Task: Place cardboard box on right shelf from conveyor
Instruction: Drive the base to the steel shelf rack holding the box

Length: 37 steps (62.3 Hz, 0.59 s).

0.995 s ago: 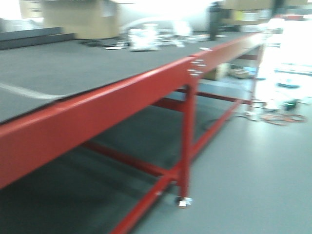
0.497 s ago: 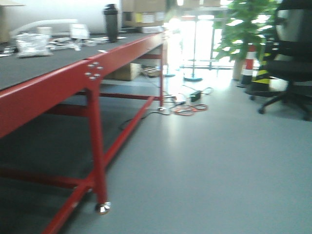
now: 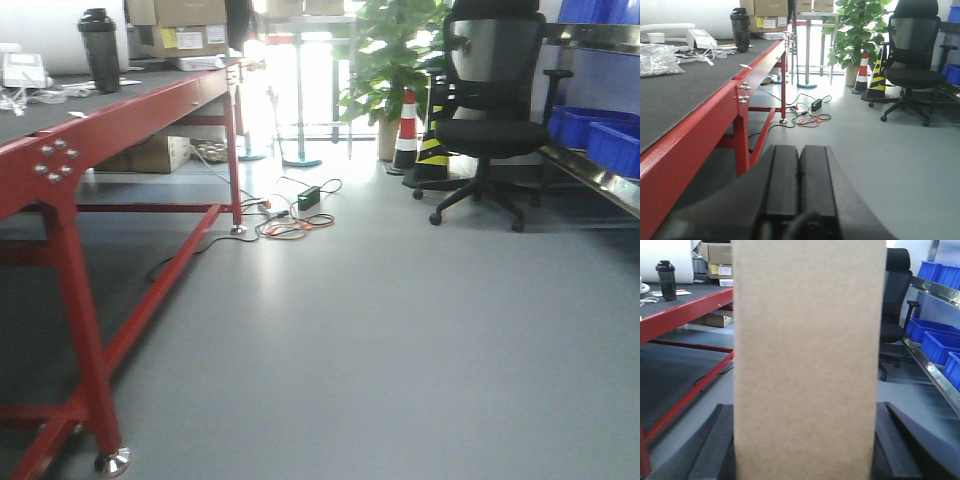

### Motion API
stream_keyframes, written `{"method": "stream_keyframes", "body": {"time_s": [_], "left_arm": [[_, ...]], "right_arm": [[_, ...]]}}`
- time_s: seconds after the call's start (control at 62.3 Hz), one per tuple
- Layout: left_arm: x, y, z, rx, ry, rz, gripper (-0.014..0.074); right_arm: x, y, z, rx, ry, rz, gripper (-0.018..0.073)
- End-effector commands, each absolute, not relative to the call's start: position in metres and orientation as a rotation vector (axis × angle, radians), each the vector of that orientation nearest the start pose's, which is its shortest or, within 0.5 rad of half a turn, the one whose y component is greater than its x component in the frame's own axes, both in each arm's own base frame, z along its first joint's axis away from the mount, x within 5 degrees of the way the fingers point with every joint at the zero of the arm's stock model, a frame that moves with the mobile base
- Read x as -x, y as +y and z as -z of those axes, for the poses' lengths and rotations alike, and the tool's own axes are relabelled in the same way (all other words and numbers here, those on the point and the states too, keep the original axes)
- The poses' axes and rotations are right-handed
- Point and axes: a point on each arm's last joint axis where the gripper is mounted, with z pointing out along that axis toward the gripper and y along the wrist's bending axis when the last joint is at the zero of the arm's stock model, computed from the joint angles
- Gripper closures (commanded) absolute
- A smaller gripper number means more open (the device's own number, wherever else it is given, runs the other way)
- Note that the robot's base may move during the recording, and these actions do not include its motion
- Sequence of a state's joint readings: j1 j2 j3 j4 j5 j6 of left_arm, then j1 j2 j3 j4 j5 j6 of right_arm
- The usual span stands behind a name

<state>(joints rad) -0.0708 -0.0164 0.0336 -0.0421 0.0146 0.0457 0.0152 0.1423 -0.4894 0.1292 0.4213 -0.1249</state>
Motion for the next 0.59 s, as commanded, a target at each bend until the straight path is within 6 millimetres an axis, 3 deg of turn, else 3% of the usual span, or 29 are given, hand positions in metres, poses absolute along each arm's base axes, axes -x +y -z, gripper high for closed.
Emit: {"method": "stream_keyframes", "body": {"time_s": [0.0,0.578], "left_arm": [[-0.0554,-0.0037,-0.2075,-0.048,1.428,0.058,0.0712],[-0.0554,-0.0037,-0.2075,-0.048,1.428,0.058,0.0713]], "right_arm": [[-0.0330,0.0040,-0.3471,0.050,1.427,-0.026,0.0484],[-0.0330,0.0040,-0.3469,0.050,1.429,-0.026,0.0484]]}}
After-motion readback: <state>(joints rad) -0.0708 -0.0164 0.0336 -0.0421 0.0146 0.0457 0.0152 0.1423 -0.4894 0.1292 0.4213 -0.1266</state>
